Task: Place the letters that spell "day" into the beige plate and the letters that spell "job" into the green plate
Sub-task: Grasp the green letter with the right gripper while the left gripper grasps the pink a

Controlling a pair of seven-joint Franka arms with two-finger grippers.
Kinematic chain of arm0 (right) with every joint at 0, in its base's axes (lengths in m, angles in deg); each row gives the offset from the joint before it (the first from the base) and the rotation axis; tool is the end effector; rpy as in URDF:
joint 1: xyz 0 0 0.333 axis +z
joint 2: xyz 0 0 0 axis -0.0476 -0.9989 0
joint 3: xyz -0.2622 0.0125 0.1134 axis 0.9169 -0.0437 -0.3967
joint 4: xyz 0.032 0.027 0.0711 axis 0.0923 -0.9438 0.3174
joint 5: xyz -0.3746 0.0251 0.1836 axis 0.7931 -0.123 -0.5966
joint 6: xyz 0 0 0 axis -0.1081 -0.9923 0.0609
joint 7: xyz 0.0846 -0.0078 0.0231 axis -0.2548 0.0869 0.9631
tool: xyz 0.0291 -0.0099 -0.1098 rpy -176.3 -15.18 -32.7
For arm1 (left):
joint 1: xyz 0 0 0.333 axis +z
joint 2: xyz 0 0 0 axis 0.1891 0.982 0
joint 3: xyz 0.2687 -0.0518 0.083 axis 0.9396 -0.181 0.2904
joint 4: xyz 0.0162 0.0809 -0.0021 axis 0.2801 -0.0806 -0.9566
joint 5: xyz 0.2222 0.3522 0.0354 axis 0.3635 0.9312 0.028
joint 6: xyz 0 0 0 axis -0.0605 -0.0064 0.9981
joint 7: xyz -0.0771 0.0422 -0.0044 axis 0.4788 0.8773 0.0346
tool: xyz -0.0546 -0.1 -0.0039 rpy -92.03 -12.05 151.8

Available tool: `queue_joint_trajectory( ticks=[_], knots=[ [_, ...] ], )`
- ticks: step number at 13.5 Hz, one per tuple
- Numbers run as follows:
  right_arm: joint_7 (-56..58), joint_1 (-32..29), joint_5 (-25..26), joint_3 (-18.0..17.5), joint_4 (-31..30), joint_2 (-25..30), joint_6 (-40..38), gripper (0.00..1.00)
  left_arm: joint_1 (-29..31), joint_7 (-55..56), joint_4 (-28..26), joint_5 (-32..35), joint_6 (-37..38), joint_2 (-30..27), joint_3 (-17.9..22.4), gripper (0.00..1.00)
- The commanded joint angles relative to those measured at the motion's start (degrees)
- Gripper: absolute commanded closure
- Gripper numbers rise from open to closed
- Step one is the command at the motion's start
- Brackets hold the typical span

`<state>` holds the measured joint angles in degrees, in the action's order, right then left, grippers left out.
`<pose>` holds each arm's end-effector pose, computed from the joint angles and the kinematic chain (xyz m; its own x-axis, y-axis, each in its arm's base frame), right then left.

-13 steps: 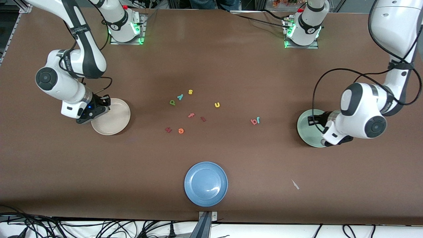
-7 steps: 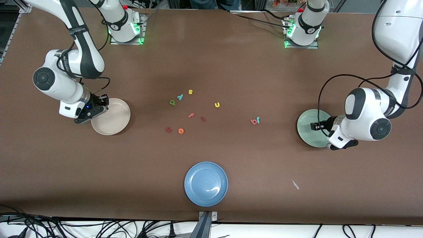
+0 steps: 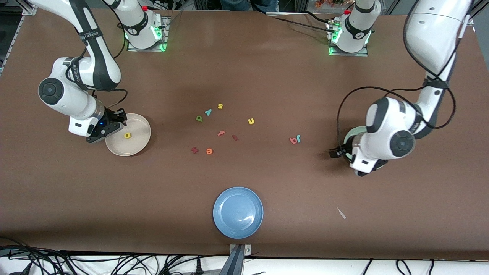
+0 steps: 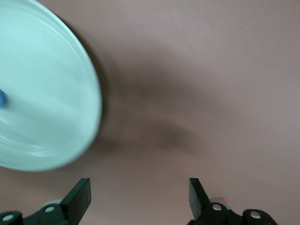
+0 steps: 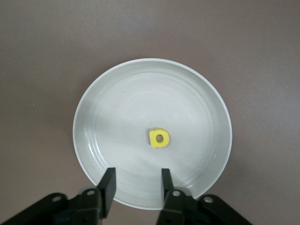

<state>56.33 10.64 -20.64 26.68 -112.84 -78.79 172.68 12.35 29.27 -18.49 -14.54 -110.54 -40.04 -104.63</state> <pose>0.5493 0.0132 0.2186 0.8616 0.5025 -0.0710 0.5013 -0.8645 -0.0357 0.6310 -0.1574 0.2024 0.8202 0.5078 -0.2636 0.5189 -0.8542 -0.0309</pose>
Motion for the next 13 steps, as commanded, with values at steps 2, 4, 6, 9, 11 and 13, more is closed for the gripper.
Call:
queue_joint_trajectory(
  ticks=[2,4,6,9,11,13],
  knots=[
    [-5.8,0.0,0.6,-2.5,-1.0,0.4,0.3,0.51,-4.7,10.0,0.6,-1.3,-2.9,2.0,0.6,0.08],
    [-14.5,0.1,0.6,-7.5,-0.8,-0.6,1.4,0.51,-6.3,15.1,-0.2,-1.3,-5.5,2.9,0.6,0.08],
    [-23.2,0.4,0.6,-12.2,-0.8,-1.4,2.9,0.51,-9.3,21.6,-0.2,-0.9,-8.3,4.8,0.7,0.08],
    [-34.1,1.2,0.7,-17.9,-0.6,-2.9,5.1,0.51,-12.3,31.5,-0.3,-0.5,-10.9,6.6,0.8,0.10],
    [-39.8,3.6,0.8,-18.7,-0.5,-4.3,7.4,0.50,-13.6,37.1,-0.6,-0.5,-11.0,6.7,0.8,0.15],
    [-44.3,6.6,1.2,-18.7,-0.5,-5.4,9.2,0.49,-14.4,40.7,-0.9,-0.4,-11.1,7.1,1.0,0.19]
  ],
)
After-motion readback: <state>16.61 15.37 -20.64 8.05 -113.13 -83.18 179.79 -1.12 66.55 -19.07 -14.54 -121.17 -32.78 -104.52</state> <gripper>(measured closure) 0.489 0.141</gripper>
